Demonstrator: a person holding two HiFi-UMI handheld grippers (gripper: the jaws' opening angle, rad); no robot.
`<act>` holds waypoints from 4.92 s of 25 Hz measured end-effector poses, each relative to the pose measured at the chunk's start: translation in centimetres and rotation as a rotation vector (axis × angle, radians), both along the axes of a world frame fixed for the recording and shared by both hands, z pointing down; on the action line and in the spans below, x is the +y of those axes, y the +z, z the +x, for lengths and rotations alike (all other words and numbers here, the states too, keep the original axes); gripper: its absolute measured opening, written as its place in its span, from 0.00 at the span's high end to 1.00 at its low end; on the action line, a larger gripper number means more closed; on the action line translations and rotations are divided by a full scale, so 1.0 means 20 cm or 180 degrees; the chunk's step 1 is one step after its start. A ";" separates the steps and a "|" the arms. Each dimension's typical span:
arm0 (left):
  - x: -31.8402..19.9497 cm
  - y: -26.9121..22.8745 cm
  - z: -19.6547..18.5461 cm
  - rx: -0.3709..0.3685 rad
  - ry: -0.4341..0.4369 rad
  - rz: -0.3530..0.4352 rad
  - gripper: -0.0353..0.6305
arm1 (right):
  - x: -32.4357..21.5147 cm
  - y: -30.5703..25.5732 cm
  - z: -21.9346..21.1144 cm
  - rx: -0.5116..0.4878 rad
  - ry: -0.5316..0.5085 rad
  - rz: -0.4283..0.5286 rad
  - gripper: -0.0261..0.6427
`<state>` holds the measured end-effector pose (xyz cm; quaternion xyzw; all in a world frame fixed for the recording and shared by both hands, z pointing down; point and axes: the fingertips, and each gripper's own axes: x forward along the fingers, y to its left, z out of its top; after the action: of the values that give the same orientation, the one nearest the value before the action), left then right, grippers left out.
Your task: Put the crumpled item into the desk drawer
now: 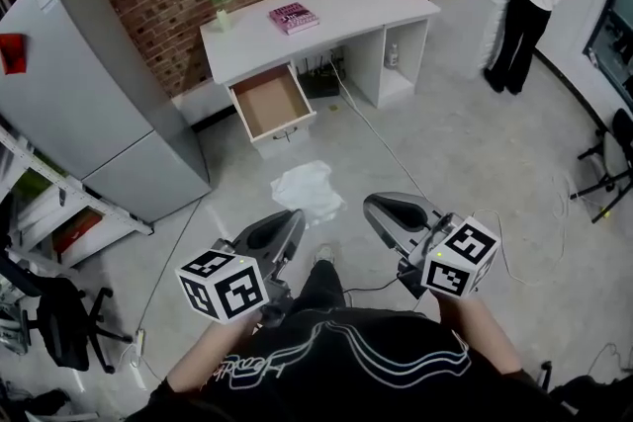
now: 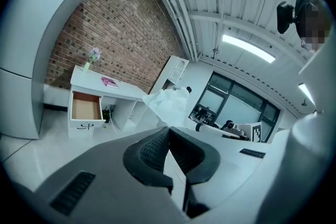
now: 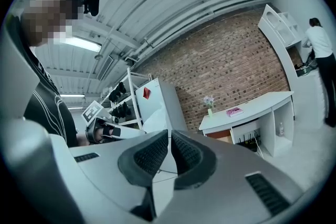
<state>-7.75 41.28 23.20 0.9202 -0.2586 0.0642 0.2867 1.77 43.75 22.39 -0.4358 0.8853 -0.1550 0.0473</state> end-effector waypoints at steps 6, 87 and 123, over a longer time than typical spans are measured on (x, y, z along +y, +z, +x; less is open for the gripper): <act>-0.11 0.05 0.08 0.0019 0.0087 -0.0027 0.91 | -0.10 0.06 0.07 0.0026 0.0080 -0.0064 0.89; -3.70 2.40 0.17 -0.1381 -0.0663 -0.2018 0.91 | -3.63 1.55 0.41 0.0133 -0.0746 -0.1979 0.89; -3.75 2.77 0.07 -0.1323 -0.0748 -0.2778 0.48 | -3.64 1.60 0.46 0.0136 -0.0637 -0.2033 0.89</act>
<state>-6.36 -33.78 78.51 0.6468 -0.3613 0.3159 0.5928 10.97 -29.12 54.44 -0.3427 0.8312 -0.4194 -0.1257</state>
